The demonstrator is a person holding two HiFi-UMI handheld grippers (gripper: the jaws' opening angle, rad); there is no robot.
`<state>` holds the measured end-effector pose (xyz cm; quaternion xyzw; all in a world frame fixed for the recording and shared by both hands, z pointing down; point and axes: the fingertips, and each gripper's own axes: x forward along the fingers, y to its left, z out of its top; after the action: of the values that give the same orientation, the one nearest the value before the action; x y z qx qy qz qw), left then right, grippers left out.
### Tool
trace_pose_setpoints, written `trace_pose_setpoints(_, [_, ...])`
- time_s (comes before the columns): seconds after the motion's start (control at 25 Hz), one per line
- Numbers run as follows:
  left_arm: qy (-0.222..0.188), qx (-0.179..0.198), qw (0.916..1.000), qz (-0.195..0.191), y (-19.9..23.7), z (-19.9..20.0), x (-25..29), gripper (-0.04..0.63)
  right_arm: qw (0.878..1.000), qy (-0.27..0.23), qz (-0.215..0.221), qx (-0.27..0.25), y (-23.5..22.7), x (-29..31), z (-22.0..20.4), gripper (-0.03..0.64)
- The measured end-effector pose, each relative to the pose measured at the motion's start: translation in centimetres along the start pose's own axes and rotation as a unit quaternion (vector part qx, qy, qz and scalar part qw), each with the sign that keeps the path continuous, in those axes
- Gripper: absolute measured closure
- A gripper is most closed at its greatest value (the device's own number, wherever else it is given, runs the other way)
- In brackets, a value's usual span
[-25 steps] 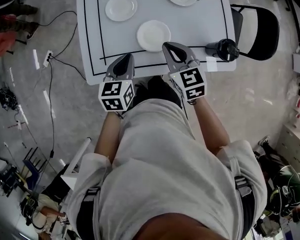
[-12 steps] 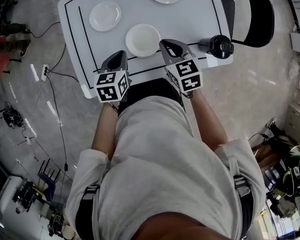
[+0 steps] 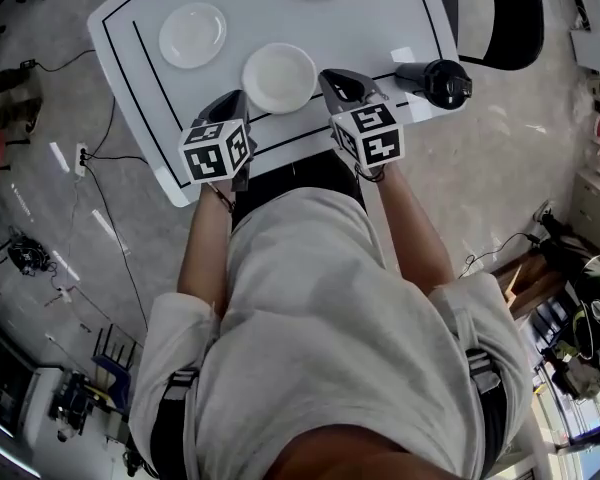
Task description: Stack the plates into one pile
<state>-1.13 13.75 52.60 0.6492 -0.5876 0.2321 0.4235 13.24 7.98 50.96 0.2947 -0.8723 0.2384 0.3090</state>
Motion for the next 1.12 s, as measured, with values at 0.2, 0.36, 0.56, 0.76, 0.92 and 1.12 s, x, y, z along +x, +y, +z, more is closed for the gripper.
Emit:
trace_pose_setpoints(0.2, [0.032, -0.003, 0.9995, -0.002, 1.0, 0.0, 2.0, 0.592, 1.000, 0.026, -0.003, 0.012, -0.8, 1.7, -1.0, 0.584])
trace_pose_setpoints(0.36, [0.058, -0.007, 0.9983, -0.010, 1.5, -0.8, 3.2, 0.558, 0.999, 0.045, -0.004, 0.016, -1.1, 2.8, -1.6, 0.558])
trace_pose_setpoints(0.56, [0.077, -0.021, 0.9966, -0.021, 1.9, -1.6, 4.3, 0.497, 0.998, 0.064, -0.003, 0.007, -1.0, 4.0, -1.8, 0.538])
trace_pose_setpoints(0.76, [0.088, -0.043, 0.9945, -0.037, 2.1, -2.2, 5.1, 0.439, 0.995, 0.101, -0.001, 0.001, -0.9, 5.1, -3.2, 0.501])
trace_pose_setpoints(0.92, [0.094, -0.055, 0.9931, -0.044, 2.1, -2.4, 6.0, 0.437, 0.992, 0.122, -0.007, 0.002, -1.3, 6.0, -4.2, 0.491])
trace_pose_setpoints(1.12, [0.101, -0.032, 0.9935, -0.041, 1.9, -2.2, 6.3, 0.439, 0.990, 0.138, -0.009, 0.007, -1.4, 7.0, -4.8, 0.472])
